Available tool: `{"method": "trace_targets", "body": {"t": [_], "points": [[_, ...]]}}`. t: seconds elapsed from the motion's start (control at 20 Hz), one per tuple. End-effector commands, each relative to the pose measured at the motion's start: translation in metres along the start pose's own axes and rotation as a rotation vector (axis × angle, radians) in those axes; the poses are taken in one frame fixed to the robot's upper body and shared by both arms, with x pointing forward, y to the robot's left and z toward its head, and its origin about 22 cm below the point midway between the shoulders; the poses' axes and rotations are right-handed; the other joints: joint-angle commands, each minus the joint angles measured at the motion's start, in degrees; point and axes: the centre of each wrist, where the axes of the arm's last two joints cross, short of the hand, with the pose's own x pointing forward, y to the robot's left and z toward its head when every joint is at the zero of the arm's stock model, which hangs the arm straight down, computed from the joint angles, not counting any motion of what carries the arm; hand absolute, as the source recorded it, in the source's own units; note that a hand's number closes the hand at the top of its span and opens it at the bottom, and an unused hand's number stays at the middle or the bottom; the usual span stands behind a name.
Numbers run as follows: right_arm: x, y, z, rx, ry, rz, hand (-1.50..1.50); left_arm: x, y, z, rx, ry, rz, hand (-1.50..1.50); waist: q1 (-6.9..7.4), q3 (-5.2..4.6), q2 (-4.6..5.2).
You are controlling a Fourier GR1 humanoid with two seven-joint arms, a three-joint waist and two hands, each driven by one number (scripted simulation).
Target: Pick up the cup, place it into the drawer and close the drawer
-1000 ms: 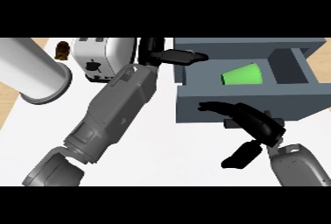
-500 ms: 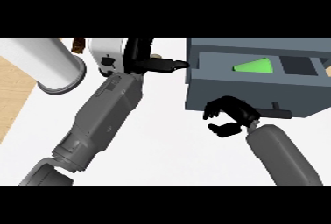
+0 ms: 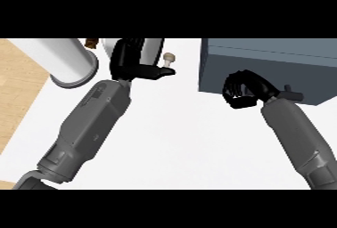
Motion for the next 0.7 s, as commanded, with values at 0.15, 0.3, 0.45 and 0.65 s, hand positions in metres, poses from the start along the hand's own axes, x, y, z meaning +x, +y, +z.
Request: {"method": "trace_targets", "body": {"t": [0.15,0.3,0.45,0.65], "points": [[0.015,-0.070,-0.011,-0.191,0.020,-0.033,1.50,0.000,0.013,0.010,-0.018,0.021,0.004,-1.50,1.77,0.00,0.86],[0.015,-0.096,-0.001,-0.213,0.019,-0.052,1.50,0.006,0.032,0.011,-0.026,0.007,-0.013,-1.50,2.45,-0.06,1.12],[0.017,-0.096,-0.002,-0.206,0.018,-0.066,1.50,-0.001,0.026,0.017,-0.052,0.016,0.004,-1.50,3.74,-0.06,1.32],[0.017,-0.108,0.005,-0.219,-0.007,-0.092,1.50,-0.001,0.029,0.020,-0.074,0.024,0.019,-1.50,4.45,-0.08,1.32]]}}
